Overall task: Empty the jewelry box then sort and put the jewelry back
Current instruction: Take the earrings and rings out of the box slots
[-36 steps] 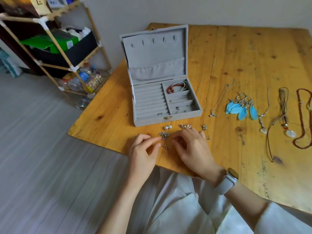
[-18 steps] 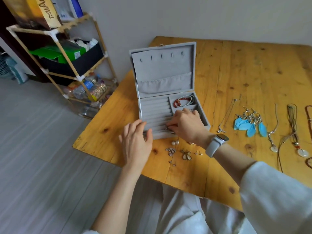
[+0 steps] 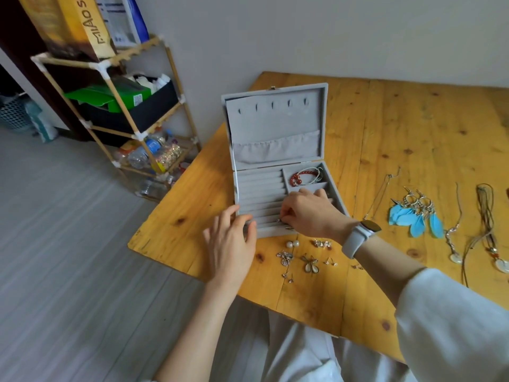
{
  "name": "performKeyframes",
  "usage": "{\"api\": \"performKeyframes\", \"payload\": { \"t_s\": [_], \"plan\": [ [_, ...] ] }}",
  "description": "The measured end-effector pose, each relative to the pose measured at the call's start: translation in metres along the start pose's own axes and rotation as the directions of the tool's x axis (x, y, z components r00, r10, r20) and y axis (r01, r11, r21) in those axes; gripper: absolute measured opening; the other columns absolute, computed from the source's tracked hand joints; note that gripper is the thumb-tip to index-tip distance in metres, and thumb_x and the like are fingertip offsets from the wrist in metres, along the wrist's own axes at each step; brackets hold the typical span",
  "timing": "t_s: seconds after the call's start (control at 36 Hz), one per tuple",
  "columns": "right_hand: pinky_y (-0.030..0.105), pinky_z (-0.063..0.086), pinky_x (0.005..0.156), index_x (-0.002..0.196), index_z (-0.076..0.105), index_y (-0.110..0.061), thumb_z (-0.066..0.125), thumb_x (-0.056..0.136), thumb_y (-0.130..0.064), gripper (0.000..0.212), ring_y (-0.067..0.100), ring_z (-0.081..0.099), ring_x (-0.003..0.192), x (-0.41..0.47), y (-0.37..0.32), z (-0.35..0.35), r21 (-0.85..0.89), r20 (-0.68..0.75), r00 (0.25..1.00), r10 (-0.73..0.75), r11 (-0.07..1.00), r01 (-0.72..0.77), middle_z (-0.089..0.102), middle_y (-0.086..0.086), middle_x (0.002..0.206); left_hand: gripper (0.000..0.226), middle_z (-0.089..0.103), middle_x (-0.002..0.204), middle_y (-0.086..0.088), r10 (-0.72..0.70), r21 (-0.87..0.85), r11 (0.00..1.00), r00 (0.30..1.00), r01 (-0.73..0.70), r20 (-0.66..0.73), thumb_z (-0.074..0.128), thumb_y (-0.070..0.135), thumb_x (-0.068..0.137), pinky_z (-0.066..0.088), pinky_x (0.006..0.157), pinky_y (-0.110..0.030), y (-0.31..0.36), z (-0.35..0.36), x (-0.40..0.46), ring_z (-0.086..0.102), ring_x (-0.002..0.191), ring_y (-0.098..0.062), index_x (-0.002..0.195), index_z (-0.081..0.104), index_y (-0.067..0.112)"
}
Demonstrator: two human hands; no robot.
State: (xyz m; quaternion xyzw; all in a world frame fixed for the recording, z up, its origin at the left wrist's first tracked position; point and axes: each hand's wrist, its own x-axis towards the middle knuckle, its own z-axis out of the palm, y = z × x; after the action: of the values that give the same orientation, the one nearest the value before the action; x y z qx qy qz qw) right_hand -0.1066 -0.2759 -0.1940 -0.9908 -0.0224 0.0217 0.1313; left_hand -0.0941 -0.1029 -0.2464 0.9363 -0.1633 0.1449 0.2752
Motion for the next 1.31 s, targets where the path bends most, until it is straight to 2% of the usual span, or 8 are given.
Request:
{"api": "performKeyframes", "payload": {
  "t_s": [0.17, 0.33, 0.56, 0.78, 0.89, 1.08, 1.19, 1.31],
  "plan": [
    [0.038, 0.036, 0.084, 0.082, 0.056, -0.016, 0.048, 0.088, -0.010, 0.011, 0.020, 0.047, 0.090, -0.013, 0.009, -0.005, 0.314, -0.044, 0.998, 0.047, 0.949, -0.031, 0.055, 0.000, 0.091, 0.012, 0.066, 0.097, 0.004, 0.151, 0.077, 0.986, 0.989, -0.151, 0.012, 0.066, 0.019, 0.081, 0.022, 0.076, -0.032, 0.003, -0.007, 0.014, 0.054, 0.096, -0.021, 0.092, 0.071, 0.019],
    [0.020, 0.038, 0.066, 0.080, 0.055, -0.014, 0.051, 0.089, -0.006, 0.013, 0.012, 0.048, 0.074, -0.035, 0.021, -0.010, 0.548, -0.181, 0.973, 0.146, 0.836, -0.023, 0.054, -0.003, 0.081, 0.016, 0.065, 0.094, 0.007, 0.417, 0.074, 0.892, 0.875, -0.446, 0.245, 0.067, 0.023, 0.083, 0.018, 0.079, -0.030, 0.015, -0.015, 0.044, 0.051, 0.097, -0.019, 0.098, 0.073, 0.022],
    [0.017, 0.038, 0.067, 0.081, 0.057, -0.018, 0.054, 0.088, -0.010, 0.012, 0.009, 0.050, 0.076, -0.058, 0.034, -0.004, 0.590, -0.192, 0.960, 0.204, 0.806, -0.053, 0.056, -0.002, 0.084, 0.029, 0.063, 0.081, 0.007, 0.671, 0.050, 0.688, 0.662, -0.724, 0.335, 0.081, 0.012, 0.066, 0.024, 0.079, -0.031, 0.017, -0.013, 0.059, 0.052, 0.081, -0.018, 0.090, 0.074, 0.027],
    [0.017, 0.036, 0.066, 0.081, 0.057, -0.018, 0.054, 0.088, -0.011, 0.011, 0.007, 0.047, 0.072, -0.070, 0.034, 0.004, 0.568, -0.179, 0.964, 0.197, 0.820, -0.062, 0.055, -0.003, 0.083, 0.016, 0.062, 0.076, 0.007, 0.706, 0.079, 0.619, 0.597, -0.782, 0.380, 0.083, 0.019, 0.064, 0.028, 0.079, -0.032, 0.022, -0.016, 0.069, 0.057, 0.076, -0.018, 0.074, 0.071, 0.022],
    [0.013, 0.034, 0.066, 0.078, 0.056, -0.021, 0.056, 0.088, -0.010, 0.014, 0.004, 0.046, 0.073, -0.083, 0.028, 0.007, 0.577, -0.183, 0.965, 0.186, 0.815, -0.047, 0.053, -0.006, 0.080, 0.013, 0.060, 0.078, 0.006, 0.685, 0.073, 0.653, 0.629, -0.754, 0.368, 0.079, 0.017, 0.071, 0.025, 0.080, -0.029, 0.021, -0.018, 0.068, 0.057, 0.078, -0.019, 0.074, 0.067, 0.020],
    [0.037, 0.039, 0.081, 0.073, 0.050, -0.039, 0.059, 0.087, -0.016, 0.028, 0.011, 0.046, 0.081, -0.121, 0.013, 0.031, 0.559, -0.221, 0.951, 0.216, 0.827, -0.058, 0.053, -0.010, 0.080, 0.017, 0.055, 0.082, 0.008, 0.450, -0.146, 0.890, 0.885, -0.432, 0.119, 0.052, 0.031, 0.082, 0.021, 0.074, -0.023, 0.025, -0.019, 0.017, 0.044, 0.086, -0.007, 0.080, 0.065, 0.019],
    [0.029, 0.023, 0.073, 0.079, 0.062, -0.028, 0.058, 0.087, -0.024, 0.009, 0.008, 0.040, 0.083, -0.137, 0.007, 0.046, 0.472, -0.290, 0.926, 0.244, 0.878, -0.083, 0.046, -0.013, 0.080, 0.022, 0.052, 0.080, 0.012, 0.369, -0.173, 0.922, 0.921, -0.346, 0.124, 0.049, 0.039, 0.079, 0.022, 0.074, -0.024, 0.030, -0.020, -0.030, 0.044, 0.084, -0.006, 0.077, 0.065, 0.024],
    [0.031, 0.022, 0.067, 0.080, 0.066, -0.025, 0.048, 0.083, -0.033, 0.020, 0.009, 0.037, 0.078, -0.143, 0.002, 0.057, 0.286, -0.453, 0.871, 0.192, 0.956, -0.062, 0.049, -0.008, 0.078, 0.020, 0.051, 0.078, 0.012, 0.309, -0.171, 0.943, 0.941, -0.285, 0.140, 0.051, 0.040, 0.076, 0.024, 0.073, -0.025, 0.036, -0.014, -0.056, 0.044, 0.083, -0.007, 0.074, 0.066, 0.027]
  ]
}}
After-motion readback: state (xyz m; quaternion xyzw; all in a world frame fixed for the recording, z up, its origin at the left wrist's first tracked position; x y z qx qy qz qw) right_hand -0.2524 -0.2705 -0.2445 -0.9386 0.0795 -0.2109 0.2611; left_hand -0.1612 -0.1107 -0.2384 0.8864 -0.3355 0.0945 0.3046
